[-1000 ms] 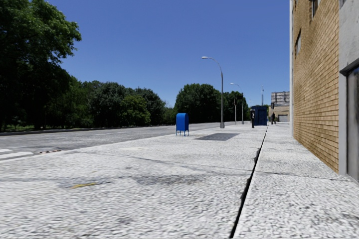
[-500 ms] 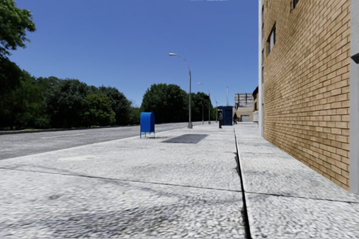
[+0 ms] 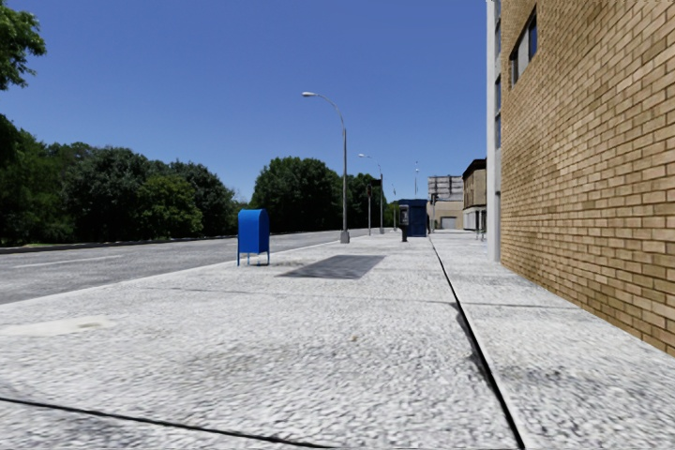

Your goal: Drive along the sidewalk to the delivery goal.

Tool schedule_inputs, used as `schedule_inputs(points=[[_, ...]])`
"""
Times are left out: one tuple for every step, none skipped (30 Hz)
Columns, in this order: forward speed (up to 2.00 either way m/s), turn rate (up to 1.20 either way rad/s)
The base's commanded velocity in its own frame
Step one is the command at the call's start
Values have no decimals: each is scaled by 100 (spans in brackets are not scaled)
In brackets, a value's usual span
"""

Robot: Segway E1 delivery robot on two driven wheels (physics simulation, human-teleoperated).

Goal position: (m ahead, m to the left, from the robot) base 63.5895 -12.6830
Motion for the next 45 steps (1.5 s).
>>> schedule_inputs(points=[[200,-47],[200,-67],[200,-79],[200,-79],[200,-37],[200,-37],[200,0],[200,0],[200,0],[200,0],[200,0],[200,0],[200,0],[200,0],[200,0],[200,0],[200,0],[200,-1],[200,-15],[200,-28],[200,-28],[200,-32],[200,-33],[200,-7],[200,0],[200,0],[200,0],[200,0],[200,0],[200,0],[200,0],[200,0],[200,0],[200,0],[200,0],[200,0],[200,0],[200,0],[200,0],[200,-18],[200,-45],[200,-66],[200,-80],[200,-85],[200,-85]])
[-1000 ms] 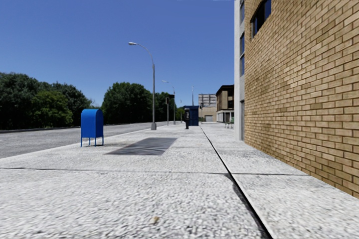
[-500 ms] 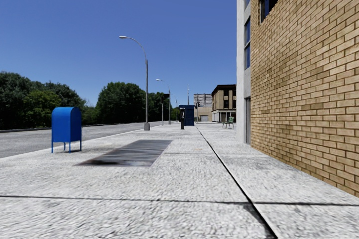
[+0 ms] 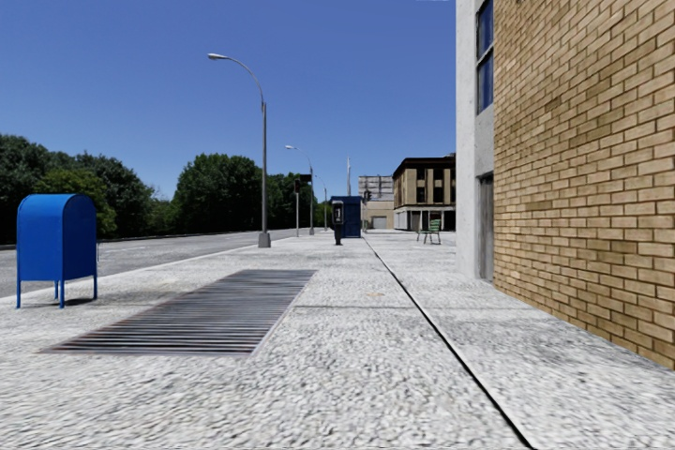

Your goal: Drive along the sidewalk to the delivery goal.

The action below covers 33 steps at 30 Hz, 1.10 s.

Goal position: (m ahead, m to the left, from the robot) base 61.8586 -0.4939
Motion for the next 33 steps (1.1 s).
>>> schedule_inputs(points=[[200,-84],[200,-1],[200,0],[200,0],[200,0],[200,0],[200,0],[200,0],[200,0],[200,0],[200,0],[200,0],[200,0],[200,0],[200,0],[200,0],[200,0],[200,0],[200,0],[200,0],[200,0],[200,0],[200,0],[200,0],[200,0],[200,0],[200,0],[200,0],[200,0],[200,0],[200,0],[200,0],[200,0]])
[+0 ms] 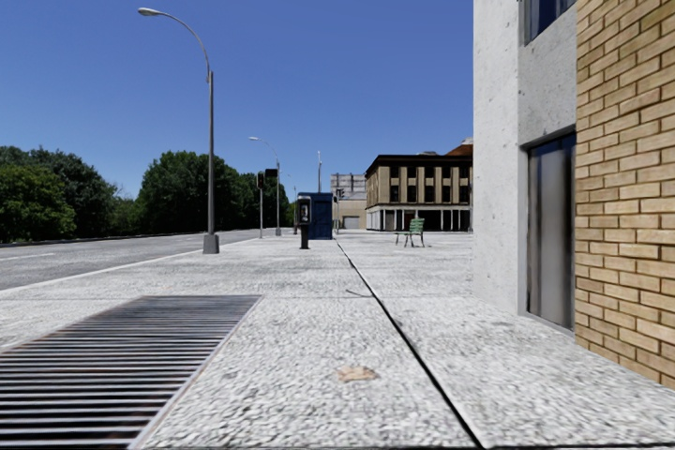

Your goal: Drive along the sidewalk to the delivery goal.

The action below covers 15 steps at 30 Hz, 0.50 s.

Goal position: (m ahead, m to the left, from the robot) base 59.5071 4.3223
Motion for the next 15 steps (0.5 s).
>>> schedule_inputs(points=[[200,0],[200,0],[200,0],[200,0],[200,0],[200,0],[200,0],[200,0],[200,0],[200,0],[200,0],[200,0],[200,0],[200,0],[200,0]])
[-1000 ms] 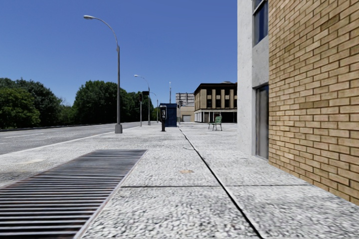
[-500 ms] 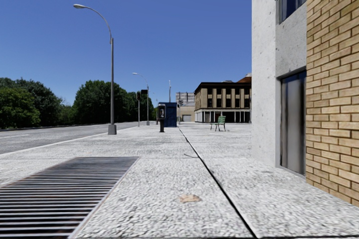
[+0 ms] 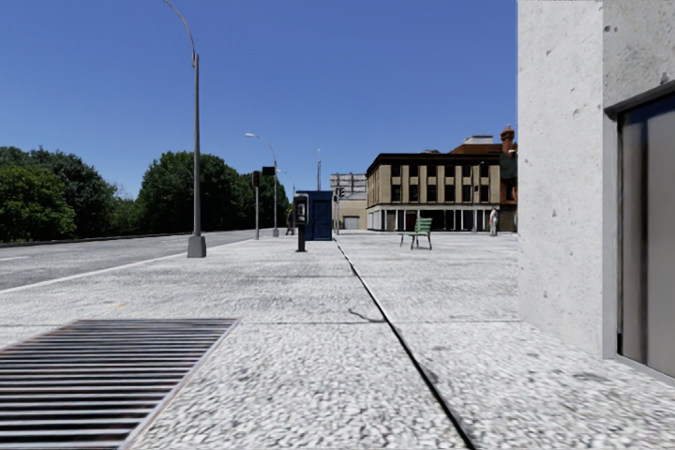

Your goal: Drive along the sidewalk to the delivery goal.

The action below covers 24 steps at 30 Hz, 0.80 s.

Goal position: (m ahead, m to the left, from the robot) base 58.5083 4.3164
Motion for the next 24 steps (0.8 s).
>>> schedule_inputs(points=[[200,0],[200,0],[200,0],[200,0],[200,0],[200,0],[200,0],[200,0],[200,0],[200,0],[200,0],[200,0],[200,0],[200,0],[200,0],[200,0],[200,0],[200,0],[200,0],[200,0],[200,0],[200,0],[200,0],[200,0]])
